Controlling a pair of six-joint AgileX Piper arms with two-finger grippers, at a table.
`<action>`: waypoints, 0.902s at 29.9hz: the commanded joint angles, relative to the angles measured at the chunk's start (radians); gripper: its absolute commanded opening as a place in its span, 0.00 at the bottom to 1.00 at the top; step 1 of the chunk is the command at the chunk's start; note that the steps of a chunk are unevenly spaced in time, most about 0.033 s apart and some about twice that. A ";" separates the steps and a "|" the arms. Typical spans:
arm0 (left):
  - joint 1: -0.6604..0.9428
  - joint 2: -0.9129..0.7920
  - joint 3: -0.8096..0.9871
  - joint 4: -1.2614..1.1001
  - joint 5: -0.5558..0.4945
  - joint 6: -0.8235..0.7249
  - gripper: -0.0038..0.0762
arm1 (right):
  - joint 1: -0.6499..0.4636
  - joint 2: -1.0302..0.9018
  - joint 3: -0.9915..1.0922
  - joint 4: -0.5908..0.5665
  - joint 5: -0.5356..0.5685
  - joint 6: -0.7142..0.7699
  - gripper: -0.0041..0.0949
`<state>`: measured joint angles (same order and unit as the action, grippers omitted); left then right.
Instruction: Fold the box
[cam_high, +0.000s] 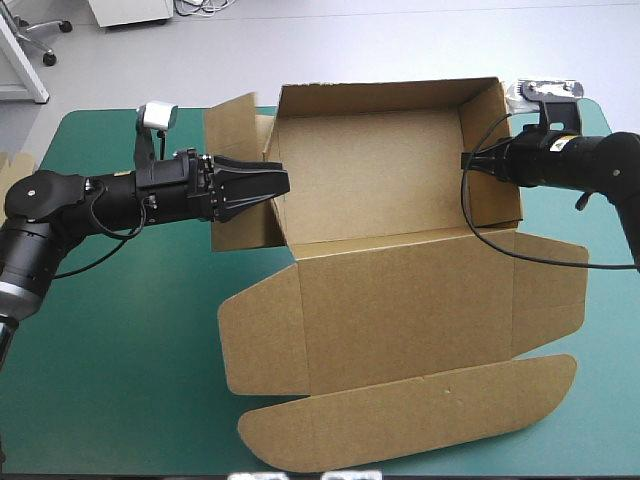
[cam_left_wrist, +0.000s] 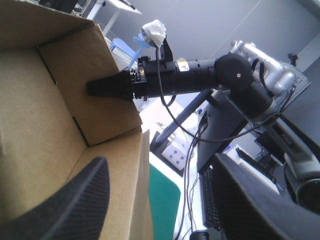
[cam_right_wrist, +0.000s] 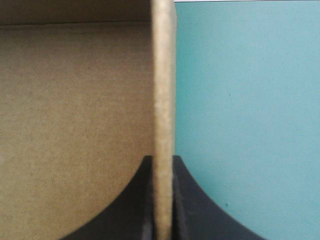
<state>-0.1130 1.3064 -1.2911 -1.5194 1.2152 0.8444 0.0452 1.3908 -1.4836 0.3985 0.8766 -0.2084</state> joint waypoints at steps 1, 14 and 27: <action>-0.005 -0.028 -0.055 -0.006 0.063 -0.045 0.60 | -0.007 -0.033 -0.029 0.038 -0.054 0.007 0.02; -0.003 -0.028 -0.482 0.535 0.002 -0.230 0.58 | -0.007 -0.033 -0.029 -0.002 -0.062 0.007 0.02; -0.003 -0.080 -0.537 1.519 0.019 -0.559 0.58 | -0.007 0.008 -0.031 -0.026 -0.022 0.029 0.02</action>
<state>-0.1130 1.2625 -1.8416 -0.1826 1.2547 0.3508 0.0452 1.4255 -1.4836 0.3230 0.9126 -0.1894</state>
